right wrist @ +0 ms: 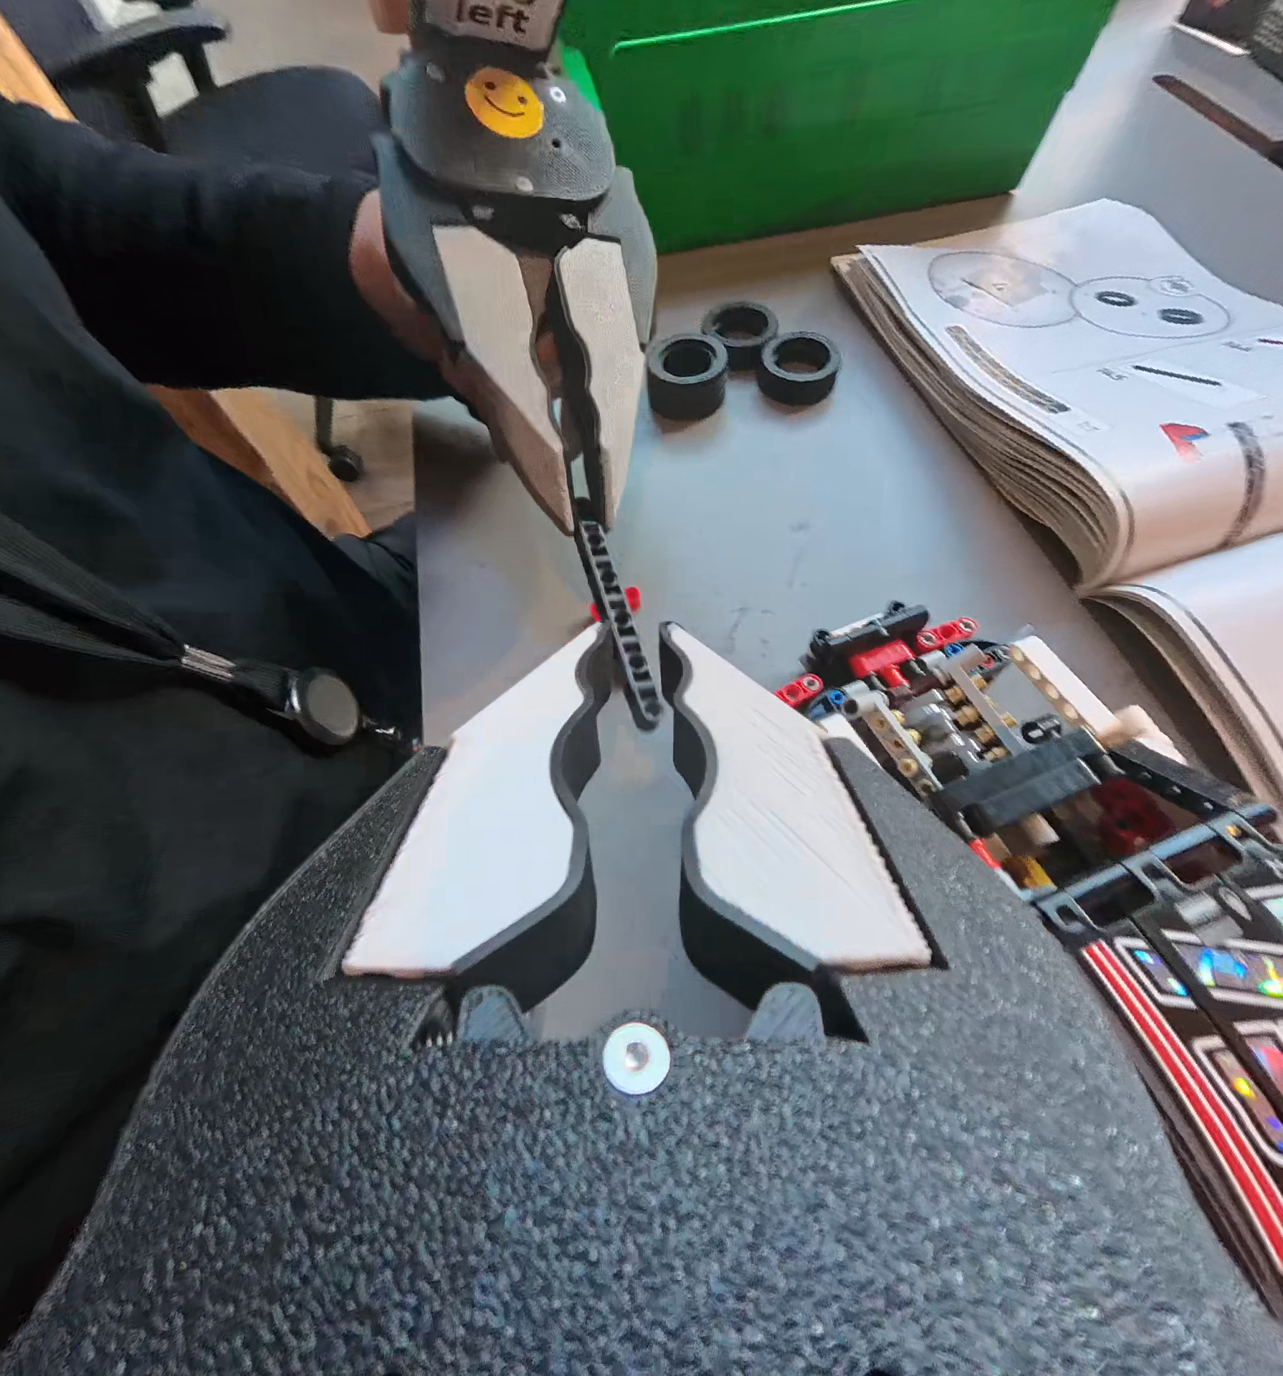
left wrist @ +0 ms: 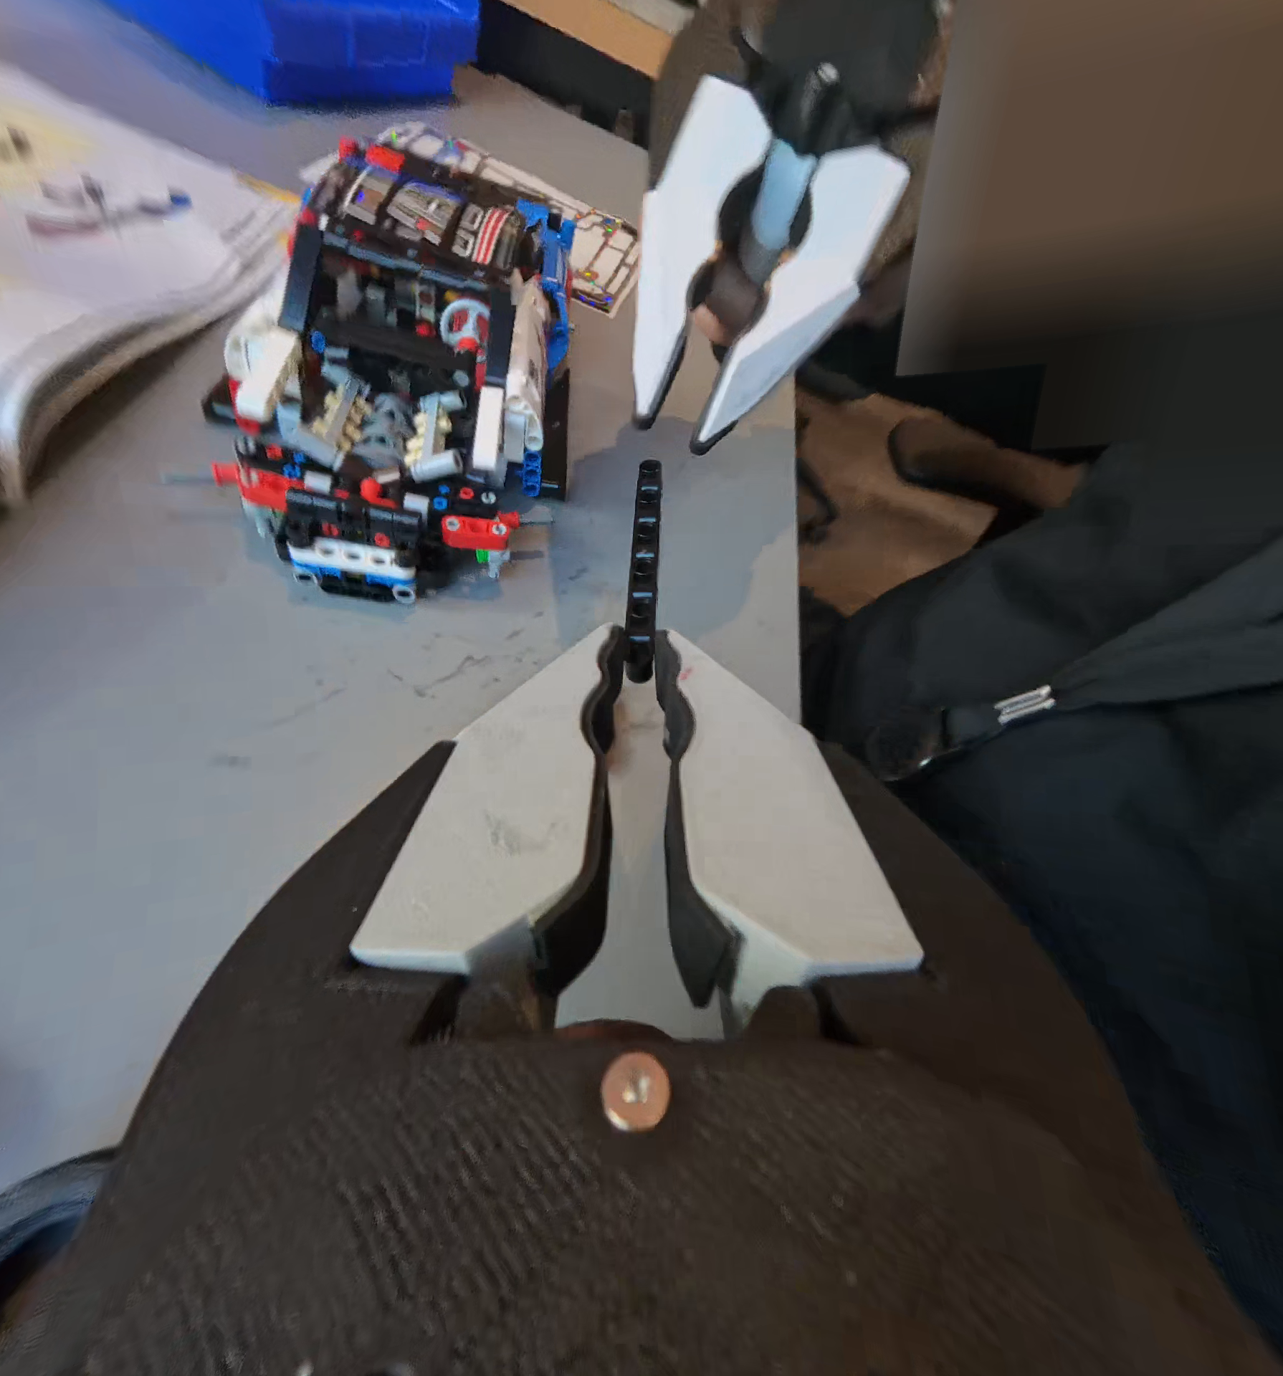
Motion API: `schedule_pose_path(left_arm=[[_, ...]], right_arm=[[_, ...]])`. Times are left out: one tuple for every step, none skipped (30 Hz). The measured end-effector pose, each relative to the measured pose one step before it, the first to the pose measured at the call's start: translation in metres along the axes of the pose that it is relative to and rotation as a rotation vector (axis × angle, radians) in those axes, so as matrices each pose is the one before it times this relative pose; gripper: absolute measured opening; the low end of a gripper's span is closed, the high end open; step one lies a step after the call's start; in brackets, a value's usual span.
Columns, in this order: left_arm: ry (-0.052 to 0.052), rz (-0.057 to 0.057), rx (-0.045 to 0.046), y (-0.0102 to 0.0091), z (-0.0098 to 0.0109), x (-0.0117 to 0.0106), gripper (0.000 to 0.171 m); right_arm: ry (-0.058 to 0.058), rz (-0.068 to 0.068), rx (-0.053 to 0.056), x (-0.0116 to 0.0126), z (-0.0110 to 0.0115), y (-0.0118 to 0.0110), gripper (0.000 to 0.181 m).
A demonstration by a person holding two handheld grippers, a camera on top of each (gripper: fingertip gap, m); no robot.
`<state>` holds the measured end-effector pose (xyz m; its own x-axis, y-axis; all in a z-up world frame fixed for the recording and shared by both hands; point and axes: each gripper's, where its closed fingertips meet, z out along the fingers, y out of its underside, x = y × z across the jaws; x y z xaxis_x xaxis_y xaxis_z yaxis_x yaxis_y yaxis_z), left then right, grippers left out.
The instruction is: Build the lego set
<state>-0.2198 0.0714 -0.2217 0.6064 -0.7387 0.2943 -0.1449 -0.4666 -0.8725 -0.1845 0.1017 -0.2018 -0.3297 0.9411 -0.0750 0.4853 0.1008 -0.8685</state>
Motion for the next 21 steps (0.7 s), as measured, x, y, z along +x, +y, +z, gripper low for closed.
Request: schedule_pose_path(left_arm=[[-0.0288,0.0892,-0.00342,-0.00051,0.00148,0.00252,0.006],[-0.0251,0.0765,0.00052,-0.00168,0.00116,0.00270,0.006],[-0.0223,0.0635,0.00401,-0.00246,0.00077,0.00229,0.005],[-0.0272,0.0463,0.00132,-0.00175,0.00047,0.00002,0.005],[-0.0208,0.0311,-0.00657,-0.00037,0.00031,-0.00055,0.005],[-0.0076,0.0245,0.00068,-0.00083,-0.00039,0.00083,0.005],[-0.0021,0.0151,0.00920,-0.00129,-0.00070,0.00097,0.005],[0.0011,0.0027,0.00235,0.00006,-0.00060,0.00056,0.005],[0.0010,-0.0017,-0.00079,0.00104,-0.00039,0.00003,0.005],[0.0039,-0.0054,-0.00132,0.00152,-0.00025,0.00008,0.005],[0.0064,-0.0171,0.00150,0.00119,-0.00009,0.00019,0.005],[0.0094,-0.0245,0.00342,0.00079,0.00005,0.00039,0.005],[0.0123,-0.0242,0.00005,0.00176,0.00048,0.00071,0.005],[0.0070,-0.0242,-0.01193,0.00371,0.00033,-0.00041,0.006],[-0.0013,-0.0209,-0.02445,0.00575,-0.00020,-0.00210,0.005],[-0.0093,-0.0192,-0.02597,0.00668,-0.00083,-0.00358,0.010],[0.0055,-0.0194,-0.02652,0.00681,-0.00067,-0.00158,0.015],[0.0072,-0.0176,-0.02050,0.00562,-0.00028,-0.00124,0.016],[0.0043,-0.0144,-0.01494,0.00390,0.00022,-0.00119,0.019],[0.0085,-0.0096,-0.01247,0.00230,0.00125,-0.00016,0.020],[0.0086,-0.0052,-0.01275,0.00122,0.00221,0.00025,0.021]], right_arm=[[-0.0164,-0.0051,-0.0076,-0.00285,0.00322,-0.00110,0.013],[-0.0153,-0.0143,-0.0136,-0.00346,0.00431,-0.00010,0.013],[-0.0047,-0.0234,-0.0173,-0.00229,0.00500,0.00041,0.014],[-0.0030,-0.0291,-0.0175,-0.00250,0.00516,0.00042,0.014],[-0.0047,-0.0280,-0.0171,-0.00262,0.00469,0.00032,0.014],[-0.0049,-0.0233,-0.0169,-0.00215,0.00409,0.00059,0.014],[0.0010,-0.0164,-0.0167,-0.00062,0.00342,0.00098,0.013],[0.0076,-0.0135,-0.0104,0.00066,0.00244,0.00038,0.011],[0.0020,-0.0125,-0.0050,-0.00005,0.00164,0.00019,0.010],[-0.0011,-0.0083,-0.0056,-0.00063,0.00121,0.00041,0.009],[-0.0019,-0.0064,-0.0024,-0.00073,0.00064,0.00031,0.009],[-0.0021,-0.0080,-0.0002,-0.00093,0.00042,0.00037,0.009],[-0.0043,-0.0040,0.0011,-0.00111,0.00046,0.00088,0.008],[-0.0073,0.0046,-0.0047,-0.00135,0.00053,0.00251,0.008],[0.0077,0.0065,-0.0198,0.00137,0.00035,0.00536,0.008],[0.0155,0.0029,-0.0212,0.00270,-0.00053,0.00628,0.008],[0.0086,0.0041,-0.0113,0.00135,-0.00121,0.00491,0.008],[0.0025,0.0098,-0.0011,0.00051,-0.00174,0.00304,0.008],[0.0028,0.0115,0.0021,0.00063,-0.00161,0.00203,0.008],[0.0031,0.0087,-0.0013,0.00081,-0.00088,0.00207,0.008],[0.0035,0.0041,-0.0059,0.00093,-0.00016,0.00221,0.008]])
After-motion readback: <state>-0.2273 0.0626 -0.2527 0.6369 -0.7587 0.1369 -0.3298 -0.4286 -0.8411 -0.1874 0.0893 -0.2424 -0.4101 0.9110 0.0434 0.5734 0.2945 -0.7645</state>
